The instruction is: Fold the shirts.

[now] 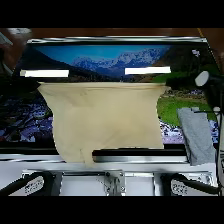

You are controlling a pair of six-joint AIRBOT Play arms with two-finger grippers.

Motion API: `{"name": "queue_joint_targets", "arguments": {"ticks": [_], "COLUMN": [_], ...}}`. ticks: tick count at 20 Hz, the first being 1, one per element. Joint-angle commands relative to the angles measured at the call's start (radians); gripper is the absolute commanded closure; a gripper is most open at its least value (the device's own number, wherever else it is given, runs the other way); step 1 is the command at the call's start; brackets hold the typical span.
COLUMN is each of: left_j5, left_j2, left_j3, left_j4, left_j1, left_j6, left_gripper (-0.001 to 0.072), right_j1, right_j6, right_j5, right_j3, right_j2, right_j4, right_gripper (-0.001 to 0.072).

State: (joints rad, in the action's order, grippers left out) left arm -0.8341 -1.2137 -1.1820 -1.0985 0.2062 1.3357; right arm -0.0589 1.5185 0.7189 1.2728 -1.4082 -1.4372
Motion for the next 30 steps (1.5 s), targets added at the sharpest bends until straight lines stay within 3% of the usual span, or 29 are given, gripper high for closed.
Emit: {"name": "queue_joint_targets", "arguments": {"ticks": [1, 5, 10, 12, 15, 17, 20, 24, 25, 26, 27, 30], "left_j5": [0.249, 0.321, 0.29, 0.178, -0.148, -0.293, -0.361, -0.36, -0.365, -0.382, -0.411, -0.54], "left_j2": [-0.146, -0.257, -0.336, -0.329, -0.33, -0.344, -0.375, -0.38, -0.379, -0.378, -0.375, -0.336], "left_j3": [0.006, 0.006, 0.006, 0.003, -0.019, -0.017, -0.017, -0.018, -0.019, -0.025, -0.037, -0.087], "left_j4": [0.105, 0.105, 0.094, 0.051, -0.043, -0.119, -0.133, -0.137, -0.136, -0.137, -0.137, -0.137], "left_j1": [-0.022, -0.081, -0.115, -0.098, -0.066, -0.063, -0.066, -0.068, -0.067, -0.066, -0.06, -0.013], "left_j6": [-0.019, -0.019, -0.019, -0.019, -0.018, 0.005, 0.03, 0.072, 0.075, 0.075, 0.075, 0.071], "left_gripper": [0.0675, 0.0675, 0.0675, 0.0675, 0.0675, 0.0675, 0.0675, 0.065, 0.0498, 0.0351, 0.0275, 0.0256], "right_j1": [0.039, 0.036, 0.028, 0.009, -0.027, -0.039, -0.039, -0.039, -0.039, -0.039, -0.04, -0.042], "right_j6": [0.09, 0.094, 0.093, 0.093, 0.092, 0.079, 0.074, 0.075, 0.075, 0.069, 0.037, -0.073], "right_j5": [-0.373, -0.412, -0.288, -0.168, 0.08, 0.247, 0.344, 0.349, 0.349, 0.357, 0.397, 0.596], "right_j3": [-0.004, -0.005, -0.004, -0.004, -0.002, -0.003, -0.003, -0.003, -0.002, 0.006, 0.024, 0.09], "right_j2": [-0.121, -0.206, -0.247, -0.227, -0.198, -0.2, -0.247, -0.282, -0.282, -0.281, -0.274, -0.212], "right_j4": [0.043, 0.045, 0.073, 0.067, 0.067, 0.066, 0.068, 0.122, 0.145, 0.156, 0.156, 0.005], "right_gripper": [0.0648, 0.0648, 0.0648, 0.0648, 0.0648, 0.0648, 0.0648, 0.0645, 0.0571, 0.0386, 0.02, 0.0187]}}
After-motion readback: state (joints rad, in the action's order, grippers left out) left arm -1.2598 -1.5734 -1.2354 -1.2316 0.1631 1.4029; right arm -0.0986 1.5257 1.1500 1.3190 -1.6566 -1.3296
